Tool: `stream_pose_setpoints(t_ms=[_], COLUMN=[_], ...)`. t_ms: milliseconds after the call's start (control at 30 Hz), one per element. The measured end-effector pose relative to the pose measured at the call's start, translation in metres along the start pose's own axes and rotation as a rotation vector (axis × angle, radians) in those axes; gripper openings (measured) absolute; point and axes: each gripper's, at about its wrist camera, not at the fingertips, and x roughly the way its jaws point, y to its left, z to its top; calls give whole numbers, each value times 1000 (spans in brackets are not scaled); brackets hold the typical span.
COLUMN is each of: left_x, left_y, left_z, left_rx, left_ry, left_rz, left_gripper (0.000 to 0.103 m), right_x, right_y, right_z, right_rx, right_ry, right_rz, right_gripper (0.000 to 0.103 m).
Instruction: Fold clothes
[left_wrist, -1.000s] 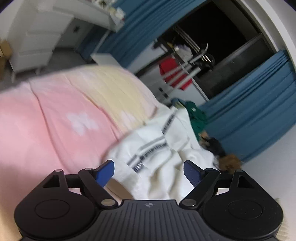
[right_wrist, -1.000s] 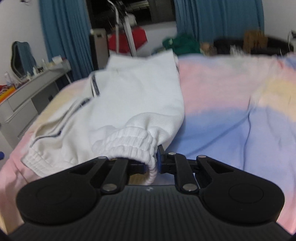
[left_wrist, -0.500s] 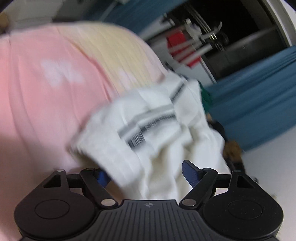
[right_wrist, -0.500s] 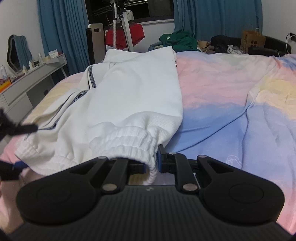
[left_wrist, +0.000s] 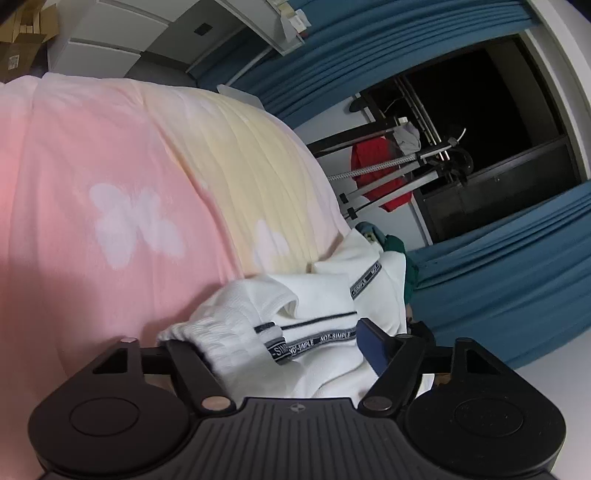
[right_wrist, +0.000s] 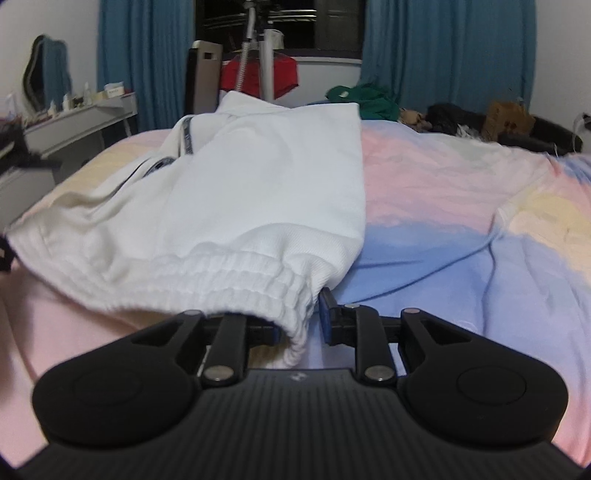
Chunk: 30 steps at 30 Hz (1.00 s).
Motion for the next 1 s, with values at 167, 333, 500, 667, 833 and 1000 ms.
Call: stream_pose_setpoints(t_ms=[167,333,500,667,833,1000], left_x=[3,-2,-17,-18,28,50], left_y=[0,-18,-63,-110,-121,-69], left_z=[17,42,90,153,192,180], left_rx=[42,148,293,431,539,494], left_ry=[13,41,-38,-142,-167,-121], left_rz=[71,126,149,219,384,395], left_gripper=[23,15,12,12,12,15], right_x=[-1,-19,-36,-34,-7,38], right_y=[-3,5,28,77,130,162], right_z=[-1,7,18,37,56,47], right_rx=[53,105,175,208,228,265], right_ry=[8,-11,-32,-52,-9,78], right_rz=[63,149,266,442,576,605], right_gripper=[19,16,16,16,17,17])
